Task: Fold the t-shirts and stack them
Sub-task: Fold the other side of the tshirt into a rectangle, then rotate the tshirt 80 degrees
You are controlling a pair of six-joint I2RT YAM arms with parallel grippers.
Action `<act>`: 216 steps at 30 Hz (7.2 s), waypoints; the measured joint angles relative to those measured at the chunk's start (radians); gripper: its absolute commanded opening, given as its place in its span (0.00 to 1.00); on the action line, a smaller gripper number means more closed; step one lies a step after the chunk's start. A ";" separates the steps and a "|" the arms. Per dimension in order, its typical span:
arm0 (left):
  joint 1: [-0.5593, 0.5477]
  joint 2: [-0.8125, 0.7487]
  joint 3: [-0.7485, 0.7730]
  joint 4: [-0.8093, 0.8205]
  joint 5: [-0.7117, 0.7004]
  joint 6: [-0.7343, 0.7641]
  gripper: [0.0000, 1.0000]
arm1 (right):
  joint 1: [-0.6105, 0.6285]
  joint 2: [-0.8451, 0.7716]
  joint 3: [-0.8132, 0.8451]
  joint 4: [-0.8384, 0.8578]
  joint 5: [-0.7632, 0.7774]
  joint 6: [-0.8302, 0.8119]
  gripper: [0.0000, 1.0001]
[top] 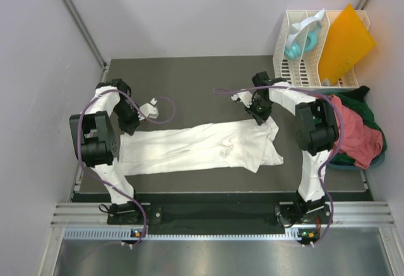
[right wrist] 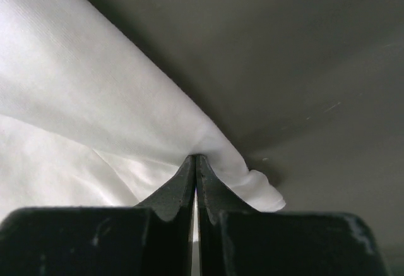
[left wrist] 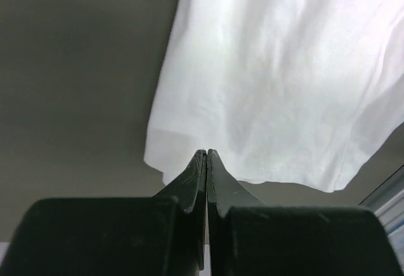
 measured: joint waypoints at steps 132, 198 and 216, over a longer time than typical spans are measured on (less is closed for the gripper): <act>0.003 -0.533 -0.452 0.794 -0.142 -0.334 0.99 | 0.051 -0.148 -0.164 0.455 0.132 0.023 0.00; -0.010 -0.667 -0.559 0.850 -0.246 -0.327 0.99 | 0.343 -0.095 0.040 0.282 -0.022 -0.010 0.58; 0.124 -0.481 -0.326 0.860 -0.439 -0.719 0.99 | 0.676 -0.151 -0.060 0.259 -0.014 -0.133 0.60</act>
